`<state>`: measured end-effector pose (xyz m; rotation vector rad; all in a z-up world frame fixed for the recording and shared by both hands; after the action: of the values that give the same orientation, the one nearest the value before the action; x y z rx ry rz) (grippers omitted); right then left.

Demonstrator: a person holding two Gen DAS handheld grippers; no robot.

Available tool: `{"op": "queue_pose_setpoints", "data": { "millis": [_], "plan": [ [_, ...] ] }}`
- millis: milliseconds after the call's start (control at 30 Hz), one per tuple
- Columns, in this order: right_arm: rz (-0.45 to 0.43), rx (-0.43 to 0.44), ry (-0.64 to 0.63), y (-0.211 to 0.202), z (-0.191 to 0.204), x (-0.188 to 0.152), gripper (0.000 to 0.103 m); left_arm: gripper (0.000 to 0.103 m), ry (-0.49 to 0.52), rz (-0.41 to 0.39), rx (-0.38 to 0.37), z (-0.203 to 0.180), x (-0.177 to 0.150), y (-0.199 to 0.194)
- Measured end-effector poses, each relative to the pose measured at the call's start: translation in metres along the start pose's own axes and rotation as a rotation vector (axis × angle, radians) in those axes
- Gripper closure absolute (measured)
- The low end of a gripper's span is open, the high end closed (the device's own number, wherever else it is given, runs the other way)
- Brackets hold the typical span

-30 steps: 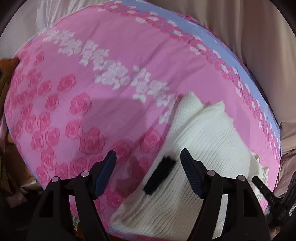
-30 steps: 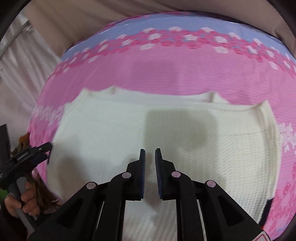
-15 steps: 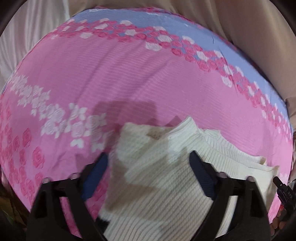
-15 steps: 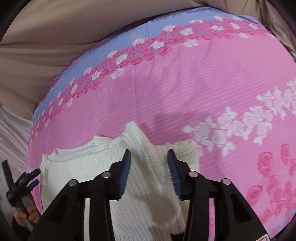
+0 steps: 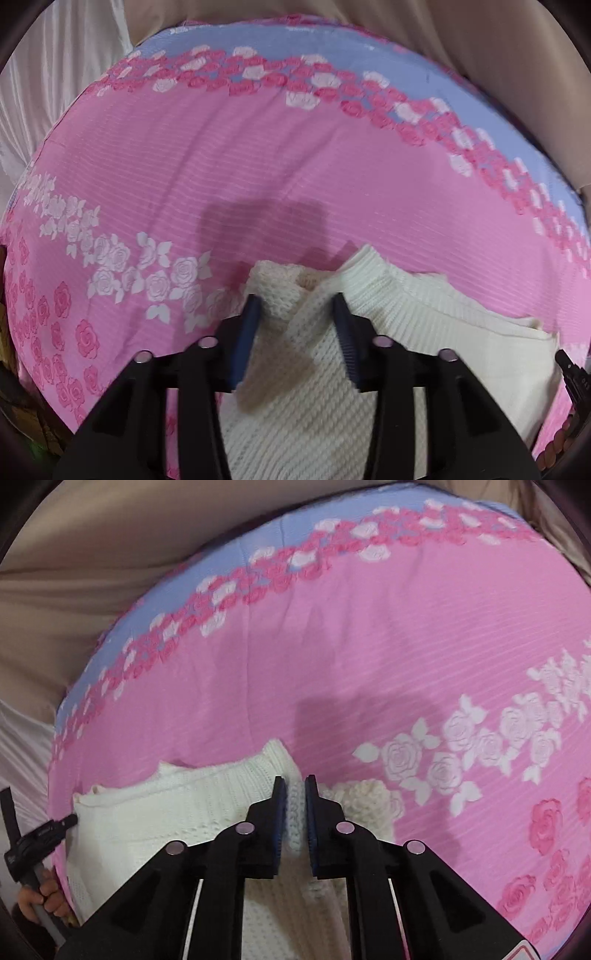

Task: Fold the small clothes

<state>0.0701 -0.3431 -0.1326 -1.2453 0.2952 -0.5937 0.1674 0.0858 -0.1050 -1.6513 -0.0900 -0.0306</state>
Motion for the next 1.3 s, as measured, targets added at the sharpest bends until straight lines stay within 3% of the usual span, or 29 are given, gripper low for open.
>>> {"op": "queue_pose_setpoints", "data": {
  "millis": [67, 100, 167, 267, 367, 433, 533, 600, 633, 667, 767, 933, 1067, 1300],
  "plan": [
    [-0.066, -0.046, -0.021, -0.031, 0.009, -0.006, 0.084, 0.038, -0.004, -0.034, -0.024, 0.01, -0.01, -0.021],
    [-0.078, -0.072, -0.053, -0.04, 0.017, -0.009, 0.083, 0.034, -0.015, -0.044, -0.038, 0.017, -0.016, -0.027],
    [-0.053, -0.046, -0.123, -0.048, 0.044, -0.027, 0.083, 0.022, -0.046, -0.04, -0.08, 0.034, -0.036, -0.034],
    [0.053, 0.065, -0.235, -0.034, 0.102, -0.068, 0.083, 0.016, -0.088, 0.006, -0.115, 0.051, -0.067, -0.023],
    [0.148, 0.124, -0.326, -0.001, 0.152, -0.106, 0.083, 0.016, -0.162, 0.08, -0.134, 0.065, -0.094, 0.007],
    [0.191, 0.103, -0.373, 0.019, 0.17, -0.12, 0.083, 0.016, -0.227, 0.105, -0.177, 0.073, -0.103, 0.021],
    [0.253, 0.019, -0.434, 0.051, 0.181, -0.132, 0.083, 0.013, -0.265, 0.066, -0.211, 0.076, -0.103, 0.023],
    [0.268, -0.025, -0.442, 0.066, 0.179, -0.135, 0.085, 0.019, -0.256, 0.067, -0.215, 0.073, -0.1, 0.022],
    [0.258, -0.027, -0.448, 0.067, 0.181, -0.134, 0.085, 0.039, -0.235, 0.066, -0.238, 0.069, -0.098, 0.02],
    [0.256, -0.034, -0.454, 0.067, 0.181, -0.135, 0.085, 0.065, -0.211, 0.083, -0.286, 0.06, -0.096, 0.019],
    [0.252, -0.036, -0.469, 0.068, 0.181, -0.135, 0.085, 0.081, -0.194, 0.091, -0.305, 0.049, -0.095, 0.008],
    [0.253, 0.045, -0.43, 0.067, 0.179, -0.135, 0.085, 0.085, -0.067, 0.006, -0.325, 0.007, -0.095, -0.044],
    [0.248, 0.137, -0.347, 0.045, 0.167, -0.133, 0.082, 0.086, 0.14, -0.053, -0.335, -0.066, -0.102, -0.089],
    [0.115, 0.195, -0.159, -0.02, 0.082, -0.117, 0.073, 0.086, 0.507, 0.011, -0.315, -0.203, -0.152, -0.082]
  ]
}}
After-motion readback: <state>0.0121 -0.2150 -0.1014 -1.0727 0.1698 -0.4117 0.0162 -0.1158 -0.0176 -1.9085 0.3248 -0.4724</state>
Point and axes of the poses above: each gripper's, at about its wrist camera, not at the fingertips, and y roughly the way its jaws point, z to its left, x to its top, the point moved 9 cm from there along y, roughly the way its jaws point, and after that the axes turned 14 degrees about z, right-handed, at the moved point
